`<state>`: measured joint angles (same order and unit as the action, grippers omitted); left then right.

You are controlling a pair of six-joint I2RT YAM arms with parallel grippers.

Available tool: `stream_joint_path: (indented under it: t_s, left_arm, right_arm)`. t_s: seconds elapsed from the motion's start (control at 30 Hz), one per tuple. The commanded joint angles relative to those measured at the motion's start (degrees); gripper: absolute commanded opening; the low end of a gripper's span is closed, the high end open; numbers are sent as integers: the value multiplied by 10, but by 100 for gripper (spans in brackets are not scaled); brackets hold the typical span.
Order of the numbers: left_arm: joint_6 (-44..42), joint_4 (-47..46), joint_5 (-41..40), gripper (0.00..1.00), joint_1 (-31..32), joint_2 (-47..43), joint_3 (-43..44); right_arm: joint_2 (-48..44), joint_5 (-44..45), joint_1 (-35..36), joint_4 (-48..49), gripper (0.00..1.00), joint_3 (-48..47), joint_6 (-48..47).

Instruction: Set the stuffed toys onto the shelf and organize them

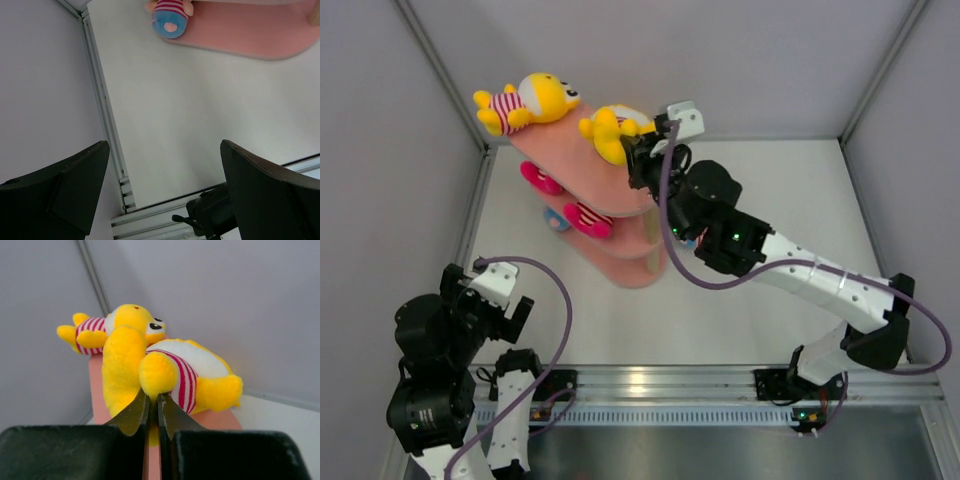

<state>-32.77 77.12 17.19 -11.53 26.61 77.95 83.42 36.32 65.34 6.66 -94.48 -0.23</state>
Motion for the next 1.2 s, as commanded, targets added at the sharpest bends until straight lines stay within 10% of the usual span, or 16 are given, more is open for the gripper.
stream_joint_path:
  t_s: [0.0, 1.17]
  left_arm:
    - [9, -27, -17, 98, 1, 1, -10]
    - [3, -27, -2, 98, 1, -4, -27]
  right_arm:
    - [38, 74, 17, 95, 0, -19, -15]
    - [241, 221, 119, 226, 4, -72, -2]
